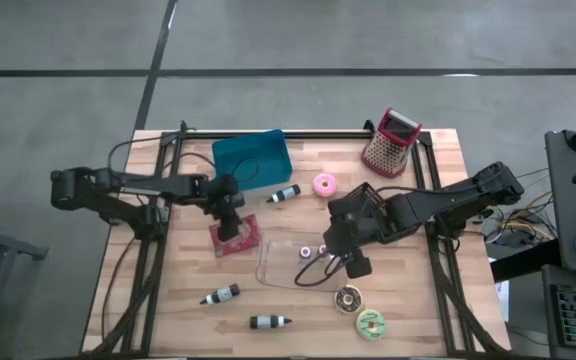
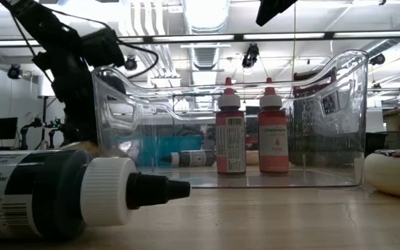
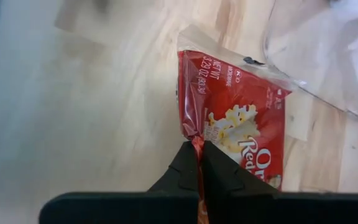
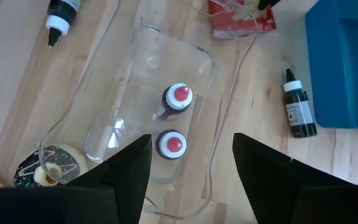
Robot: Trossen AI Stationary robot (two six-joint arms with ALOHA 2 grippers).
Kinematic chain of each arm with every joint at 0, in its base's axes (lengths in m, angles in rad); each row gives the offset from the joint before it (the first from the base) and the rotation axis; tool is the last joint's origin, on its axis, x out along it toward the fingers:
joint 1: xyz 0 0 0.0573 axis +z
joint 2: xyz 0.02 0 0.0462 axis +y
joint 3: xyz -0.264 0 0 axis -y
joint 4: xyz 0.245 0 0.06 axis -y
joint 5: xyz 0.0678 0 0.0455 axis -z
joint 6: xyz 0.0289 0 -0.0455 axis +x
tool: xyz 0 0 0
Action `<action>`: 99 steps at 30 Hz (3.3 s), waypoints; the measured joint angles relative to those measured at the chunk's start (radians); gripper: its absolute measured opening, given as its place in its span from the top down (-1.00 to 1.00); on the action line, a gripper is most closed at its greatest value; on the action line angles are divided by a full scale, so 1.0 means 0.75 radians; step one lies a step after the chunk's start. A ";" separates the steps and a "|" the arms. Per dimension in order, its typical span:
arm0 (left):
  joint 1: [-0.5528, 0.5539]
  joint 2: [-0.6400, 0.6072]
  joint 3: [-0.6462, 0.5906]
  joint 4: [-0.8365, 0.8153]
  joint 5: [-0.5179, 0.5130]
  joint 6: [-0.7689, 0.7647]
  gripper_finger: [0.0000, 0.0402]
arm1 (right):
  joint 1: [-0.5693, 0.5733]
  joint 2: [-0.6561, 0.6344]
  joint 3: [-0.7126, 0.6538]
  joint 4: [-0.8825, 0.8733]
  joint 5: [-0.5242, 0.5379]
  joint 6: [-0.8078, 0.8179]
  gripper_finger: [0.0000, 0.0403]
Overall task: Pick & Place Food Item
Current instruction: Put the popcorn bag into the blue bin
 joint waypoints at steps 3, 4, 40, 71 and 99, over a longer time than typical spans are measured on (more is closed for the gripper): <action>-0.001 -0.054 0.000 -0.035 -0.032 -0.007 1.00 | 0.000 0.000 -0.038 0.049 -0.007 -0.006 -0.09; -0.001 -0.070 0.000 -0.046 -0.040 -0.010 1.00 | 0.000 0.000 -0.051 0.060 -0.011 -0.006 -0.09; 0.000 -0.521 0.005 0.285 -0.342 0.218 1.00 | -0.003 -0.184 -0.646 1.269 -0.009 -0.261 -0.09; 0.343 -0.128 0.075 0.821 -0.594 0.589 1.00 | -0.070 -0.522 -1.070 1.746 -0.100 -0.374 -0.09; 0.602 0.484 0.711 -0.082 -0.286 0.720 1.00 | -0.070 -0.520 -1.070 1.685 -0.100 -0.314 -0.09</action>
